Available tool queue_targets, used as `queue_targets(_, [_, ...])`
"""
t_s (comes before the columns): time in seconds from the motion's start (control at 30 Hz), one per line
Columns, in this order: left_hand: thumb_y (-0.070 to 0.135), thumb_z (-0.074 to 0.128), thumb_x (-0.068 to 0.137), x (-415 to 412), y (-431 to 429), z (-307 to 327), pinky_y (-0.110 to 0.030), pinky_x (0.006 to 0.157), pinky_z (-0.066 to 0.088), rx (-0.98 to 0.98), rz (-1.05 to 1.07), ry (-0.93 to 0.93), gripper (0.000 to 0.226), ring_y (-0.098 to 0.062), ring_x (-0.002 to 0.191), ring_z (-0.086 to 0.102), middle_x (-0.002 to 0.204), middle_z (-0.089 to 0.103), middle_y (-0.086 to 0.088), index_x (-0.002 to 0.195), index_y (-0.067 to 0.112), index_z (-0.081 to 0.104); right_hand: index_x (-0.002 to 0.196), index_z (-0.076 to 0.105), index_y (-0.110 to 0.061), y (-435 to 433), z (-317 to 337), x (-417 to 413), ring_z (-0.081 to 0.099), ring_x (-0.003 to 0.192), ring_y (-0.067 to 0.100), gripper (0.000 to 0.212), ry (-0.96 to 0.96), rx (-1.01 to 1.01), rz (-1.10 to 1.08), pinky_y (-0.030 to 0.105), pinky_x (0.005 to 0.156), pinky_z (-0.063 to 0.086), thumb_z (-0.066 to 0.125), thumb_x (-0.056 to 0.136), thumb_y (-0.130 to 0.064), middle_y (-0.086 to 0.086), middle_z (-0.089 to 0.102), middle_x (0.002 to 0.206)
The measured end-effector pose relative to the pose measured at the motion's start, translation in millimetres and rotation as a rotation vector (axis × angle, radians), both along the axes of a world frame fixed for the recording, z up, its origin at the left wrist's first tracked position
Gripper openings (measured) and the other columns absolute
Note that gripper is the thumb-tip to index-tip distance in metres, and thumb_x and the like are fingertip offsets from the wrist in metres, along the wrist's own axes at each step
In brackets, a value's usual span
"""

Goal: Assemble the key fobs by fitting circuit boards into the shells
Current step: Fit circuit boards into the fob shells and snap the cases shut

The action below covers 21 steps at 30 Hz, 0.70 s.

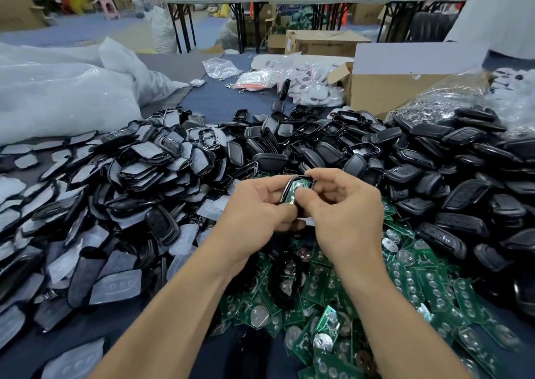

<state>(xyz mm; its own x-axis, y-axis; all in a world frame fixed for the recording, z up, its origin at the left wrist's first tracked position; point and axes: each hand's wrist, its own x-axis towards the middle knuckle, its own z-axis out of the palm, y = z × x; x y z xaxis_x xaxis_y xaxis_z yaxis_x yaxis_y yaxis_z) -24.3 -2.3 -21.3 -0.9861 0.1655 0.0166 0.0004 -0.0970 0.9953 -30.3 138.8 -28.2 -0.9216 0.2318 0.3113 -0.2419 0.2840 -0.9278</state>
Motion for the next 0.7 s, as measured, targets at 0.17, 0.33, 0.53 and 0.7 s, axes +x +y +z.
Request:
queue_targets(0.17, [-0.023, 0.050, 0.091, -1, 0, 1, -0.033, 0.084, 0.063, 0.023, -0.022, -0.027, 0.049, -0.021, 0.095, 0.075, 0.107, 0.079, -0.014, 0.118, 0.010, 0.075, 0.110, 0.078, -0.037, 0, 1, 8, 0.065, 0.073, 0.008, 0.033, 0.092, 0.114, -0.050, 0.018, 0.063, 0.054, 0.086, 0.082, -0.020, -0.017, 0.068, 0.079])
queue_targets(0.33, [-0.025, 0.050, 0.089, 1, 1, 0, -0.035, 0.079, 0.065, 0.016, 0.035, -0.027, 0.050, -0.023, 0.089, 0.075, 0.103, 0.079, -0.018, 0.112, 0.009, 0.077, 0.098, 0.078, -0.041, -1, 2, 3, 0.068, 0.076, -0.002, 0.025, 0.004, 0.079, 0.016, 0.013, 0.066, 0.054, 0.084, 0.082, -0.022, -0.023, 0.071, 0.077])
queue_targets(0.53, [-0.010, 0.062, 0.093, 6, 8, 6, -0.039, 0.073, 0.063, -0.220, 0.148, 0.115, 0.039, -0.017, 0.081, 0.076, 0.092, 0.081, -0.002, 0.104, 0.024, 0.077, 0.079, 0.078, -0.042, 2, 7, 2, 0.071, 0.065, 0.007, 0.029, 0.016, -0.016, 0.035, 0.025, 0.065, 0.060, 0.087, 0.073, -0.015, -0.014, 0.074, 0.072])
queue_targets(0.7, [0.030, 0.067, 0.082, 16, 11, 10, -0.035, 0.074, 0.062, -0.705, 0.345, 0.379, 0.035, 0.002, 0.074, 0.073, 0.083, 0.074, 0.030, 0.104, 0.057, 0.068, 0.086, 0.082, -0.032, 9, 8, 3, 0.073, 0.067, 0.009, 0.026, -0.061, -0.075, 0.068, 0.031, 0.067, 0.059, 0.092, 0.068, -0.016, -0.009, 0.075, 0.071])
